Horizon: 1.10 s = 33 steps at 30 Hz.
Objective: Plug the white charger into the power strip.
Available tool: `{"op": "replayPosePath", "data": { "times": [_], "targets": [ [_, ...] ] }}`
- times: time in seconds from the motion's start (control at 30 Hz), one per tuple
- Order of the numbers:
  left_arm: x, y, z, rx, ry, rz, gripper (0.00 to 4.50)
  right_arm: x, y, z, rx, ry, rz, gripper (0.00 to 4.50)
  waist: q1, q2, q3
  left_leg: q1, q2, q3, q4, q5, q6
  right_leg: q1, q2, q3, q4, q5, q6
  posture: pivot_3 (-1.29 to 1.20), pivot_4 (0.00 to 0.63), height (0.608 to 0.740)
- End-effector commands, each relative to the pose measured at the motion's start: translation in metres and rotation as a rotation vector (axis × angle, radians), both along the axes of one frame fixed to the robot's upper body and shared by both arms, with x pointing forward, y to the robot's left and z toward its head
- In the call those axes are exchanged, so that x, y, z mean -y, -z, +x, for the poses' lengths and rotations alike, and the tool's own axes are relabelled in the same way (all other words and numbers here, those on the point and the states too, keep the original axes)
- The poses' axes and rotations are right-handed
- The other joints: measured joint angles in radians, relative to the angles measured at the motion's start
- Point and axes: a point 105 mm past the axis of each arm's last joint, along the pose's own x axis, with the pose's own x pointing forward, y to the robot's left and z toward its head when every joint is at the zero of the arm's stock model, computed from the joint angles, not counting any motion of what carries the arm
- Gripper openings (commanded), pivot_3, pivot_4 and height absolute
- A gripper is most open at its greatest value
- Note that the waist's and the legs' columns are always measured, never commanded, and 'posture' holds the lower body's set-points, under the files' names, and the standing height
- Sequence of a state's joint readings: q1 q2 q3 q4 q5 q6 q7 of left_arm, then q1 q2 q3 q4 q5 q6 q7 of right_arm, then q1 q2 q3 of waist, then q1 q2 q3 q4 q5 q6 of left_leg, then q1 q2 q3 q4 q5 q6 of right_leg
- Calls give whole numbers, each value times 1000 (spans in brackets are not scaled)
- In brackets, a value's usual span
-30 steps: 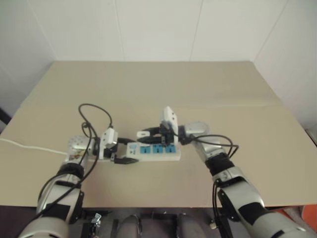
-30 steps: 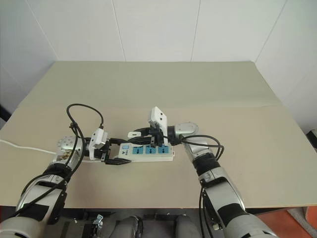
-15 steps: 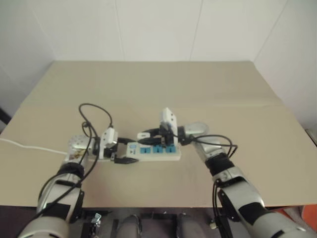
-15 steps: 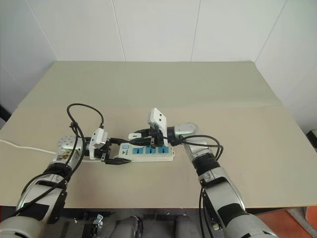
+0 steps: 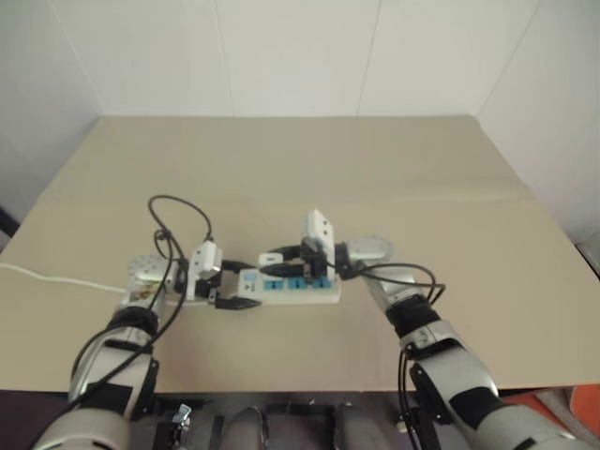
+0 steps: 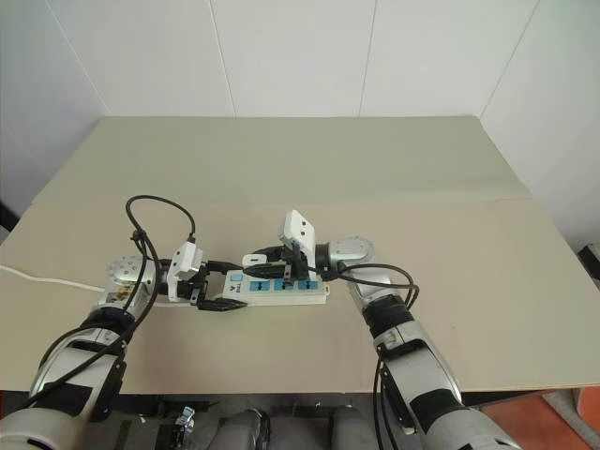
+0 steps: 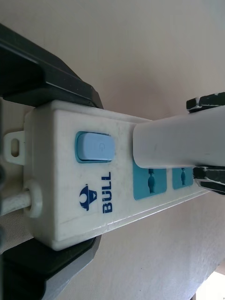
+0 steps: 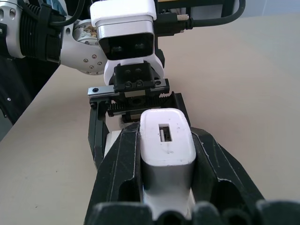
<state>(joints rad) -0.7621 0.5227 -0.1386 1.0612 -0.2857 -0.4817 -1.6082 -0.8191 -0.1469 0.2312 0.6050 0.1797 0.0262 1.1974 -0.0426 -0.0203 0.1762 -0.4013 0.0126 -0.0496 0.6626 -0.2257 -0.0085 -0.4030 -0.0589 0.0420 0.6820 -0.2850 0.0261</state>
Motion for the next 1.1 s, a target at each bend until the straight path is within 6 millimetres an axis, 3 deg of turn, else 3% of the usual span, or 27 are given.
{"op": "replayPosePath", "data": {
  "times": [0.03, 0.3, 0.63, 0.97, 1.1],
  "targets": [
    [0, 0, -1, 8, 15, 16, 3314, 1, 23, 1, -65, 17, -77, 1118, 0, 0, 0, 1, 0, 0, 0, 0, 0, 1, 0, 0, 0, 0, 0, 0, 150, 740],
    [0, 1, -2, 13, 15, 12, 3314, 1, 43, -1, -128, 18, -137, 1118, -2, 0, -2, 3, 0, 0, 0, 0, 0, 2, 1, 0, 1, 0, 0, 0, 150, 740],
    [0, 3, -3, 11, 13, 8, 3314, 3, 41, -1, -81, 14, -122, 1118, -2, -1, -3, 4, 1, 0, 0, 0, 0, 3, 1, 0, 1, 0, 0, 0, 150, 740],
    [-3, 5, -4, 6, 5, 13, 3314, 6, 36, -1, -27, 11, -102, 4479, -2, -2, -5, 4, 1, 0, 0, 0, 0, 3, 1, 0, 1, 0, 0, 0, 150, 740],
    [-4, 6, -4, 4, 2, 16, 3314, 8, 34, 1, -25, 10, -98, 4479, -2, -2, -5, 4, 1, 0, 0, 0, 0, 3, 1, 0, 1, 0, 0, 0, 150, 740]
  ]
}}
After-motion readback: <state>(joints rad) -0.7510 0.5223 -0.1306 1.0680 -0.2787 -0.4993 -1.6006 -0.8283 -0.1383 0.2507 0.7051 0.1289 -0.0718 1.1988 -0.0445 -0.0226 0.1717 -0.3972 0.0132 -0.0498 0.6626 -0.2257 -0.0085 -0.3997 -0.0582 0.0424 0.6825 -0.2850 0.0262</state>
